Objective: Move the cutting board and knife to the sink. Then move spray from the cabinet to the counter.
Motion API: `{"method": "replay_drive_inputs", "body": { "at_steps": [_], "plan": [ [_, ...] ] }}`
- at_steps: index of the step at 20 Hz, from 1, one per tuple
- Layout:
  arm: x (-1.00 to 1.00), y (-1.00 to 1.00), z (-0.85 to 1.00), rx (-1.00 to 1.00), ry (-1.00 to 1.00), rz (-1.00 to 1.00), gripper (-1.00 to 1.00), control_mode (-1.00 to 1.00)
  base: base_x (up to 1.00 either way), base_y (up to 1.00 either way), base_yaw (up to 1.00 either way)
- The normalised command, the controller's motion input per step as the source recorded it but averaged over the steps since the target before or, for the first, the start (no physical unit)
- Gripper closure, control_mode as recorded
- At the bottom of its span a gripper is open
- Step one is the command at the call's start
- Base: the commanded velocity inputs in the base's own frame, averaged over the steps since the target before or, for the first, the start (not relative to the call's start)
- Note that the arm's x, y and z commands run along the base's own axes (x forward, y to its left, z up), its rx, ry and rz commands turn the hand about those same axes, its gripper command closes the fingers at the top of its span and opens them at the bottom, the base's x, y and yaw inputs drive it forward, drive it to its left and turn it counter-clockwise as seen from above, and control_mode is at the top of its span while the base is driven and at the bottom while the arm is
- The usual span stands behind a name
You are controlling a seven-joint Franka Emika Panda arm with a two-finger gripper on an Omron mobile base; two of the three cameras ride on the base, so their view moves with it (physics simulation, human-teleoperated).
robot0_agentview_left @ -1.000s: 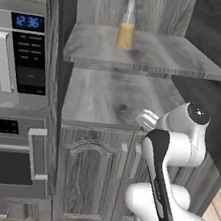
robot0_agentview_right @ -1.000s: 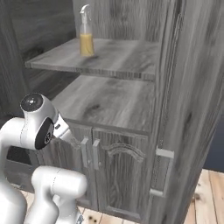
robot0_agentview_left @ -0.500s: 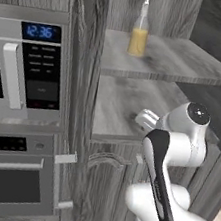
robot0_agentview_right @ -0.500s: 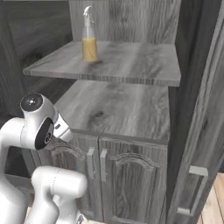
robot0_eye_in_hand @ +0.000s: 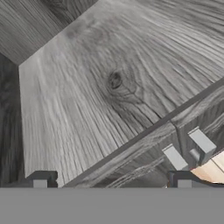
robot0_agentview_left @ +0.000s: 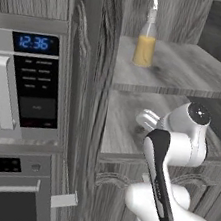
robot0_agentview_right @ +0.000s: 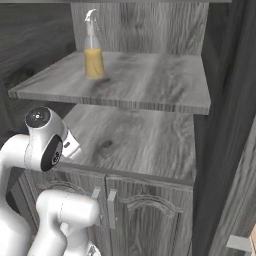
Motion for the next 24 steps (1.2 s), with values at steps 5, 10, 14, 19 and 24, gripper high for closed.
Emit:
{"method": "replay_drive_inputs", "body": {
  "at_steps": [5, 10, 14, 19, 24],
  "plan": [
    [0.0, 0.0, 0.0, 0.0, 0.0, 0.0, -1.0, 1.0, 0.03, 0.0, 0.0],
    [0.0, 0.0, 0.0, 0.0, 0.0, 0.0, -1.0, 1.0, 0.26, -0.01, 0.0],
    [0.0, 0.0, 0.0, 0.0, 0.0, 0.0, -1.0, 1.0, 0.34, -0.37, 0.0],
    [0.0, 0.0, 0.0, 0.0, 0.0, 0.0, -1.0, 1.0, 0.13, -0.06, 0.0],
    [-0.2, -0.02, 0.79, -0.06, -0.04, 0.01, -1.0, -1.0, 0.0, 0.0, 0.0]
  ]
}}
